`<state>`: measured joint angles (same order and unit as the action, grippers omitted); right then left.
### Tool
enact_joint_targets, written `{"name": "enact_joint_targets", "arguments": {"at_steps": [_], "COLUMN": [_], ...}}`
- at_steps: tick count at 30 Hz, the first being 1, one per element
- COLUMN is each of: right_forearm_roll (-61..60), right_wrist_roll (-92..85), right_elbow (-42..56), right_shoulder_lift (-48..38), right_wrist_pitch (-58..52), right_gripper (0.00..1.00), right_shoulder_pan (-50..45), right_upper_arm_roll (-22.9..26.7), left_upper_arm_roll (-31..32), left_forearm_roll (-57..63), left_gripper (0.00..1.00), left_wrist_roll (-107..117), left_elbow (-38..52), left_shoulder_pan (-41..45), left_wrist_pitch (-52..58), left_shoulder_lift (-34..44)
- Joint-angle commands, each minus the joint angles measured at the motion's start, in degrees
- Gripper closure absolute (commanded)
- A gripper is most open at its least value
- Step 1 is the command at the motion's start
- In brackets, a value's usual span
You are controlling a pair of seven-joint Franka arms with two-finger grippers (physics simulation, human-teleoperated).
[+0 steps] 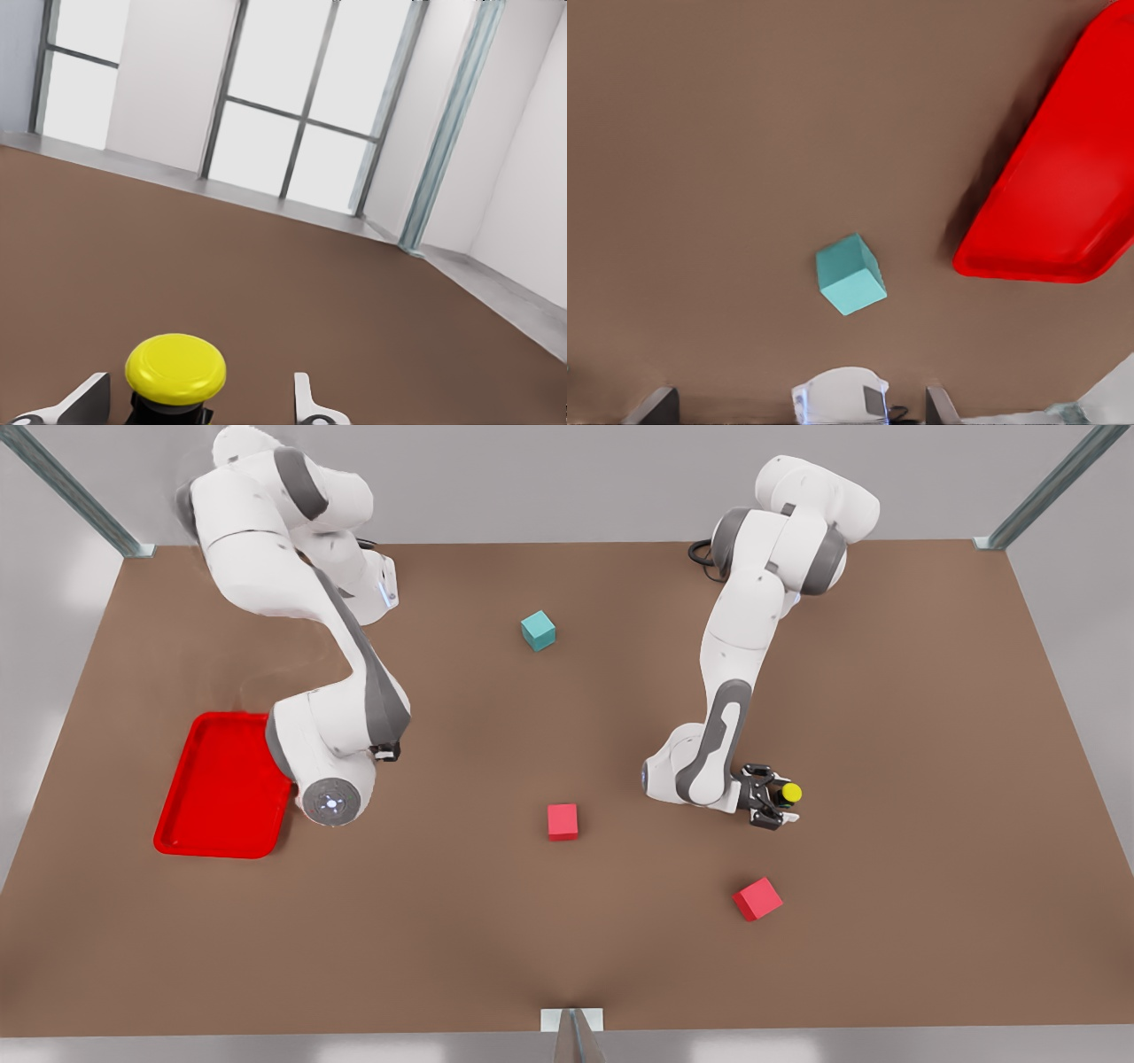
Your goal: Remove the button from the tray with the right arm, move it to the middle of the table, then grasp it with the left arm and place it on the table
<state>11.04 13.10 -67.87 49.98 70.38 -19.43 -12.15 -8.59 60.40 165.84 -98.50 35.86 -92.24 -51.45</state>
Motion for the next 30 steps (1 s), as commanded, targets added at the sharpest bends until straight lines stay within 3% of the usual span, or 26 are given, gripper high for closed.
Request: {"name": "enact_joint_targets", "arguments": {"at_steps": [1, 3, 4, 5, 8, 10, 11, 12, 13, 17, 19, 22, 24, 26, 27, 29, 30], "right_forearm_roll": [7.1, -15.2, -9.4, -9.2, -16.6, -17.0, -16.7, -16.0, -14.5, -12.3, -12.2, -12.3, -12.2, -12.3, -12.3, -12.4, -12.4], "right_wrist_roll": [-2.0, 3.8, 5.5, 5.5, 4.0, 2.4, 1.8, 0.6, -3.5, -10.3, -10.3, -10.3, -10.6, -10.7, -10.7, -10.6, -10.6], "right_elbow": [28.0, 19.4, 19.4, 19.5, 19.5, 18.1, 8.6, -13.5, -26.3, -24.1, -22.7, -22.0, -21.9, -19.1, -18.9, -17.7, -17.6], "right_shoulder_lift": [23.9, 20.1, 18.1, 14.8, 0.7, -8.0, -15.8, -32.1, -43.0, -44.6, -44.5, -44.4, -44.4, -44.2, -43.8, -43.1, -43.0], "right_wrist_pitch": [22.0, 26.3, 24.4, 15.6, -1.7, -7.2, -6.0, 6.6, 13.6, 14.3, 14.2, 13.6, 13.5, 11.7, 11.7, 11.7, 11.7], "right_gripper": [0.00, 0.00, 0.00, 0.00, 0.00, 0.00, 0.00, 0.00, 0.00, 0.00, 0.00, 0.00, 0.00, 0.00, 0.00, 0.00, 0.00], "right_shoulder_pan": [-19.3, -8.3, -14.7, -13.8, -2.7, 5.2, 7.7, 9.7, 10.8, 16.1, 16.2, 16.4, 16.4, 17.8, 17.8, 17.9, 18.0], "right_upper_arm_roll": [8.9, 9.2, 10.3, 10.0, 9.9, 10.0, 10.0, 10.0, 10.0, 10.1, 10.1, 10.4, 10.5, 10.5, 10.5, 10.5, 10.5], "left_upper_arm_roll": [0.0, 0.0, 0.0, 0.0, 0.0, 0.0, 0.1, 0.2, 0.3, 0.3, 0.2, -1.9, -12.5, -18.7, -18.4, -2.8, 0.2], "left_forearm_roll": [0.1, 0.1, 0.1, 0.1, 0.1, 0.1, 0.1, -0.2, -0.2, -0.5, -7.9, -35.0, -54.9, -68.2, -68.5, -62.8, -62.2], "left_gripper": [0.00, 0.00, 0.00, 0.00, 0.00, 0.00, 0.00, 0.00, 0.00, 0.00, 0.00, 0.00, 0.00, 0.00, 0.00, 0.00, 0.00], "left_wrist_roll": [5.9, 5.6, 5.4, 4.3, -3.6, -11.4, -20.3, -29.8, -39.0, -82.9, -101.8, -134.8, -163.7, -171.7, -171.7, -171.9, -172.3], "left_elbow": [0.0, 0.0, 0.1, 0.1, 0.1, 0.1, 0.1, 0.4, 1.6, 2.3, 3.5, 16.8, 26.2, 32.8, 32.8, 29.9, 27.2], "left_shoulder_pan": [0.1, 0.3, 0.5, 0.6, 1.3, 1.3, 1.5, 1.5, 1.5, 3.5, 3.4, -1.0, -1.6, -1.7, -1.8, -14.1, -17.5], "left_wrist_pitch": [2.1, 2.8, 3.1, 3.3, 4.5, 5.8, 7.7, 9.8, 11.3, 14.7, 12.3, 12.0, 16.5, 24.0, 24.5, 24.0, 22.5], "left_shoulder_lift": [0.5, 0.9, 1.3, 1.4, 3.9, 4.6, 5.1, 5.7, 5.8, 9.4, 14.4, 19.4, 20.7, 23.1, 27.6, 37.6, 41.9]}}
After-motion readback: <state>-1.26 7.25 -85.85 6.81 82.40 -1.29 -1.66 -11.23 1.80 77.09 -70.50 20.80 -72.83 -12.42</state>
